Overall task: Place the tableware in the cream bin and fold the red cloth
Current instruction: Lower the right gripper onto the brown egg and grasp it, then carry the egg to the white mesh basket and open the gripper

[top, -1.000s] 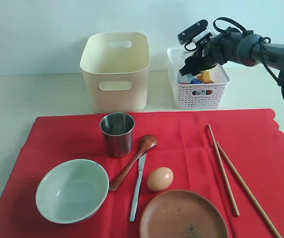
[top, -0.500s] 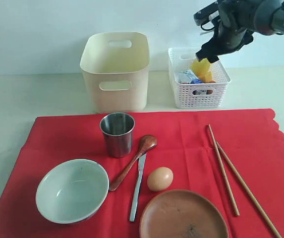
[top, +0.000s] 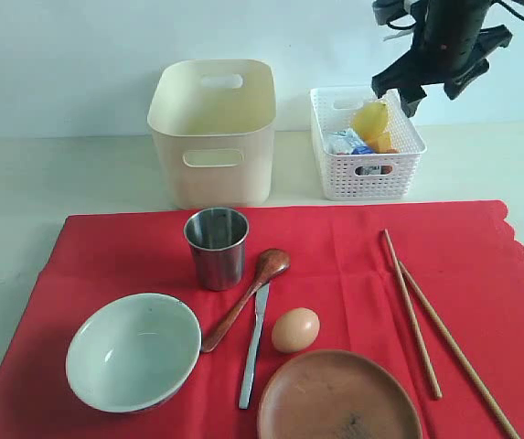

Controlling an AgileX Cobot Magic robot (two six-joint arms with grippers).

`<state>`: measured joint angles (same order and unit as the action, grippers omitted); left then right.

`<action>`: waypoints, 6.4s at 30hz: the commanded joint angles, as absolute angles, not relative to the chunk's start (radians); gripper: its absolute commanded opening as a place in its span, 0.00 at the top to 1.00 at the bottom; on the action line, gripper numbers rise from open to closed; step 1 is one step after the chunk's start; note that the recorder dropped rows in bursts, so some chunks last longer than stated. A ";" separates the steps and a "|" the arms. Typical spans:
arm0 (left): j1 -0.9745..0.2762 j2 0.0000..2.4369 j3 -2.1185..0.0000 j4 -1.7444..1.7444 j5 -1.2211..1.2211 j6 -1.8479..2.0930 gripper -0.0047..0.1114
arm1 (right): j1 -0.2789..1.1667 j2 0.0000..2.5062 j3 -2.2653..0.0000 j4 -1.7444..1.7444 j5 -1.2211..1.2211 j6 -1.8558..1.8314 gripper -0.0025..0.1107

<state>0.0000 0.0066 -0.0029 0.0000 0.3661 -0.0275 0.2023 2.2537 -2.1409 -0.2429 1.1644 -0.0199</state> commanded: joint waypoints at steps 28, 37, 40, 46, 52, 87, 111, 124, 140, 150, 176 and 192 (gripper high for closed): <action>-0.001 0.000 0.000 0.000 0.353 -0.024 0.96 | 0.217 1.916 -1.477 0.713 1.203 -0.690 0.49; -0.001 0.000 0.000 0.000 0.353 -0.024 0.96 | 0.412 1.958 -1.470 0.557 1.221 -1.067 0.49; -0.001 0.000 0.000 0.000 0.353 -0.024 0.96 | 0.488 1.960 -1.470 0.418 1.221 -1.158 0.49; -0.001 0.000 0.000 0.000 0.353 -0.024 0.96 | 0.605 1.991 -1.470 0.140 1.204 -1.187 0.49; -0.001 0.000 0.000 0.000 0.353 -0.024 0.96 | 0.668 2.041 -1.470 0.028 1.197 -1.200 0.49; -0.001 0.000 0.000 0.000 0.353 -0.024 0.96 | 0.686 2.131 -1.470 0.071 1.103 -1.123 0.82; -0.001 0.000 0.000 0.000 0.353 -0.024 0.96 | 0.667 1.962 -1.473 0.053 0.974 -0.989 0.98; -0.001 0.000 0.000 0.000 0.353 -0.024 0.96 | 0.522 1.870 -1.473 0.126 0.843 -0.844 0.98; -0.001 0.000 0.000 0.000 0.353 -0.024 0.96 | 0.267 1.869 -1.473 0.438 0.538 -0.641 0.98; -0.001 0.000 0.000 0.000 0.353 -0.024 0.96 | 0.147 1.954 -1.473 0.551 0.412 -0.615 0.98; -0.001 0.000 0.000 0.000 0.353 -0.024 0.96 | 0.087 2.218 -1.636 0.541 0.365 -0.666 0.98; -0.001 0.000 0.000 0.000 0.353 -0.024 0.96 | 0.087 2.231 -1.636 0.541 0.374 -0.686 0.51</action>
